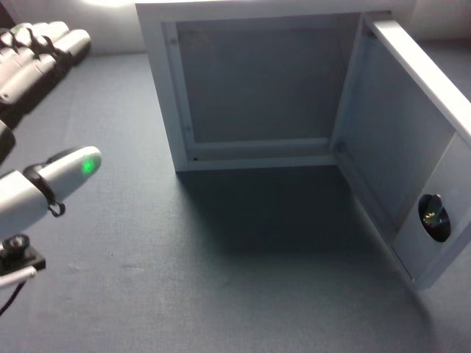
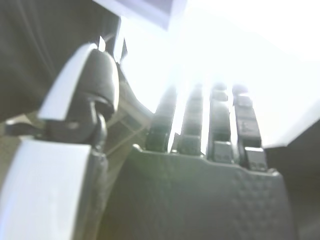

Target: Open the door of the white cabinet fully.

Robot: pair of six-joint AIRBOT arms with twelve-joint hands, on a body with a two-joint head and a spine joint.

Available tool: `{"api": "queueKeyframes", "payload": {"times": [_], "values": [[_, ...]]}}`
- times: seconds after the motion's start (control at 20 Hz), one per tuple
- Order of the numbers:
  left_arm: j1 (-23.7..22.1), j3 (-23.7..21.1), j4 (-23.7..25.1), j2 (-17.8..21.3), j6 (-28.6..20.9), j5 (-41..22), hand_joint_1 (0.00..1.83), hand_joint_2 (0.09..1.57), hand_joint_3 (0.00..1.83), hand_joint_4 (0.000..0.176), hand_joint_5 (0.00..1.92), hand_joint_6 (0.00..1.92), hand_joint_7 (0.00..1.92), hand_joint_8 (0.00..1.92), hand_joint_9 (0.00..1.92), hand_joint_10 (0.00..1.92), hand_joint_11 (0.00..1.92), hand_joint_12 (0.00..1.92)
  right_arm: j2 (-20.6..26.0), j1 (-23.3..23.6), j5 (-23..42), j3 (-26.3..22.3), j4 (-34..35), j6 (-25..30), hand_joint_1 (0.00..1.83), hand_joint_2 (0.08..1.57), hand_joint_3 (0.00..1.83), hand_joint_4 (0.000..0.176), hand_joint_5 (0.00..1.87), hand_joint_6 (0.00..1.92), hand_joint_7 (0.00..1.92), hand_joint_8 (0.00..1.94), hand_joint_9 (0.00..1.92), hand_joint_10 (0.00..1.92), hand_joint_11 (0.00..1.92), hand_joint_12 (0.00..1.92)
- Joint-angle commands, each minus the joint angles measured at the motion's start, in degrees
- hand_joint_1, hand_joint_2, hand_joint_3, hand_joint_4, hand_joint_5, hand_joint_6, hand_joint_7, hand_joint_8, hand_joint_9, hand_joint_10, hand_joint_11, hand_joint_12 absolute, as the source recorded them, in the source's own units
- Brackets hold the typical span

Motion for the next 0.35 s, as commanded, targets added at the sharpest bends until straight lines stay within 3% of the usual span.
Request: {"api": "queueKeyframes", "payload": {"times": [0.0, 0.25, 0.3], "values": [[-0.34, 0.46, -0.58, 0.39, 0.0, -7.97, 0.5, 1.35, 0.0, 0.0, 0.13, 0.02, 0.06, 0.01, 0.01, 0.0, 0.0, 0.0, 0.43, 0.12, 8.67, -0.02, 1.61, 0.46, 0.79, 1.43, 0.0, 0.0, 0.27, 0.0, 0.25, 0.0, 0.2, 0.01, 0.2, 0.05], [-0.74, 1.17, -0.97, 0.46, -0.27, -9.92, 0.45, 1.32, 0.0, 0.0, 0.17, 0.0, 0.15, 0.01, 0.09, 0.01, 0.05, 0.02, 1.24, 0.84, 11.36, -0.76, 0.92, -0.21, 0.85, 1.44, 0.0, 0.0, 0.29, 0.0, 0.26, 0.0, 0.23, 0.01, 0.19, 0.06], [-0.73, 1.23, -0.97, 0.48, -0.59, -10.61, 0.37, 1.31, 0.0, 0.0, 0.2, 0.01, 0.19, 0.02, 0.13, 0.02, 0.08, 0.03, 1.43, 1.49, 11.37, -0.94, 0.24, -0.6, 0.87, 1.45, 0.0, 0.0, 0.3, 0.01, 0.26, 0.0, 0.23, 0.01, 0.19, 0.06]]}}
